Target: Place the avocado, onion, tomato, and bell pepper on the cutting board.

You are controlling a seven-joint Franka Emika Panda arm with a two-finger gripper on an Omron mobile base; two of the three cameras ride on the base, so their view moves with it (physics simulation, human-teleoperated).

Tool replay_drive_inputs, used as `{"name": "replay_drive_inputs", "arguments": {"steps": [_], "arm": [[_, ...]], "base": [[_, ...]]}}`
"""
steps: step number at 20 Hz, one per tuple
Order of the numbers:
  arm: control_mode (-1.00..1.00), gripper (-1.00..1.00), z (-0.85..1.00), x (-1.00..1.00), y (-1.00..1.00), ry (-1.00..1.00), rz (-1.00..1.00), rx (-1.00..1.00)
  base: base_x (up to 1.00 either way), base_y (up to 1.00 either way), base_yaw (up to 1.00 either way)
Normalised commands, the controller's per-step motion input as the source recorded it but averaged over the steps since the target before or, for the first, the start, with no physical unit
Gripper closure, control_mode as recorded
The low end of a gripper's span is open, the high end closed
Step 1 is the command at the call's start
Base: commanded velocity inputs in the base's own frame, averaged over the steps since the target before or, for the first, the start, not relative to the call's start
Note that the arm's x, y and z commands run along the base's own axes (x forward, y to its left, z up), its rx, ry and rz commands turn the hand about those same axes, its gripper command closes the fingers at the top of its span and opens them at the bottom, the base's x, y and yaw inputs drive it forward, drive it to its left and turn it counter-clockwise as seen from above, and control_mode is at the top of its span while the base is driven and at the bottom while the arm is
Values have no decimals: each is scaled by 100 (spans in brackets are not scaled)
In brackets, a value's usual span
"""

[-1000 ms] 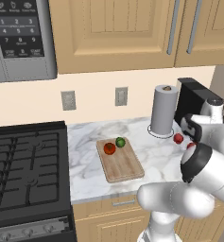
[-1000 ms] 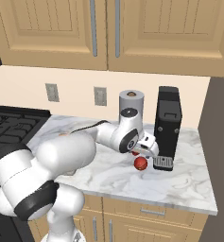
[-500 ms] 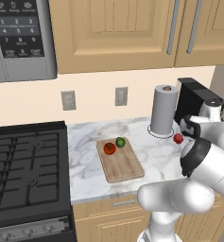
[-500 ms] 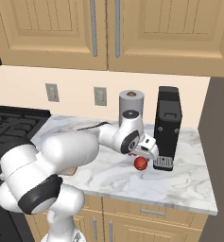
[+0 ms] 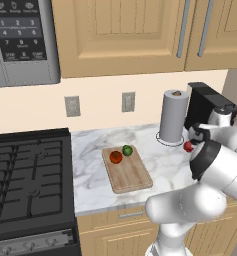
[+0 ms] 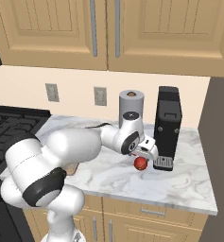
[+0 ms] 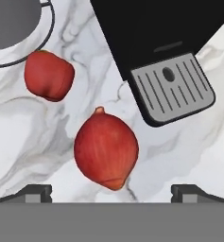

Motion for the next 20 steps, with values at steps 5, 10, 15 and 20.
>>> {"name": "replay_drive_inputs", "arguments": {"steps": [5,10,15,20], "arm": [[-100,-100,-17,23,0,2,0,3],[-100,-100,-27,3,-1,2,0,3],[-100,-100,-24,0,-7,1,0,3],[-100,-100,-23,0,-4,2,0,1]], "base": [[0,0,0],[0,0,0],[0,0,0],[0,0,0]]}}
